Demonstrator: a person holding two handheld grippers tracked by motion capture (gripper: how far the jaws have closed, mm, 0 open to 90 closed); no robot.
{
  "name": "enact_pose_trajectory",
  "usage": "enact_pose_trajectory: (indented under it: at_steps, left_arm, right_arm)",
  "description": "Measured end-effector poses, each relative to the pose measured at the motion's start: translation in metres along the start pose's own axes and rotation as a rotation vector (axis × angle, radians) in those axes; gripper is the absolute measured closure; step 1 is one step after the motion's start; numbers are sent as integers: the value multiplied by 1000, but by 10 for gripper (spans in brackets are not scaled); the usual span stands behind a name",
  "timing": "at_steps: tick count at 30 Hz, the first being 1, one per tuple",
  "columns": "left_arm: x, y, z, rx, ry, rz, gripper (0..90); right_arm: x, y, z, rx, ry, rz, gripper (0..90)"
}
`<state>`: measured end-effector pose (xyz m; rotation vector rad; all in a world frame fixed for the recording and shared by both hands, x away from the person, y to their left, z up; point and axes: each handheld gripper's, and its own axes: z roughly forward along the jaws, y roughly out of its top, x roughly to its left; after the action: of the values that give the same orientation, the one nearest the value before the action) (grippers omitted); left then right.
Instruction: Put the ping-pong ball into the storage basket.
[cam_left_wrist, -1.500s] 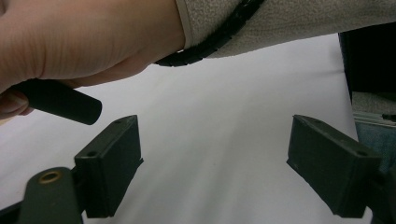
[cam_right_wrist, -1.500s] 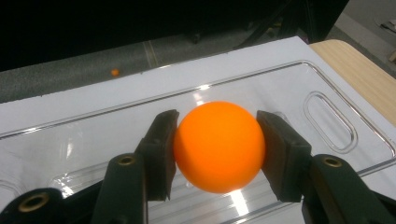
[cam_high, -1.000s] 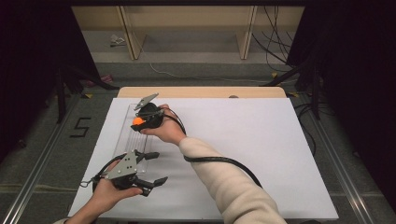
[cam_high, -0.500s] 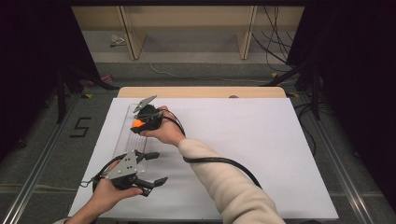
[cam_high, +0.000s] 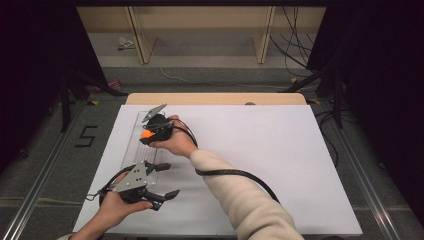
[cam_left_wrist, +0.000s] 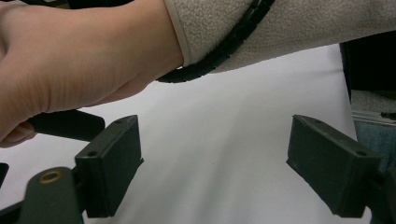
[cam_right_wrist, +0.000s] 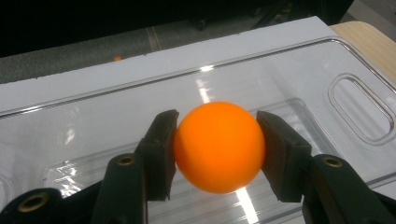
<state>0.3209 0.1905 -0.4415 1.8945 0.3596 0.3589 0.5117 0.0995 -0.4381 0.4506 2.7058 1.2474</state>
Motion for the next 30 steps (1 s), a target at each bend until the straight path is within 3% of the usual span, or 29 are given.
enact_pose_trajectory:
  at_steps: [30]
  left_arm:
    - [0,0,0,0,-1,0,171]
  right_arm:
    - [1,-3,4,4,5,4,508]
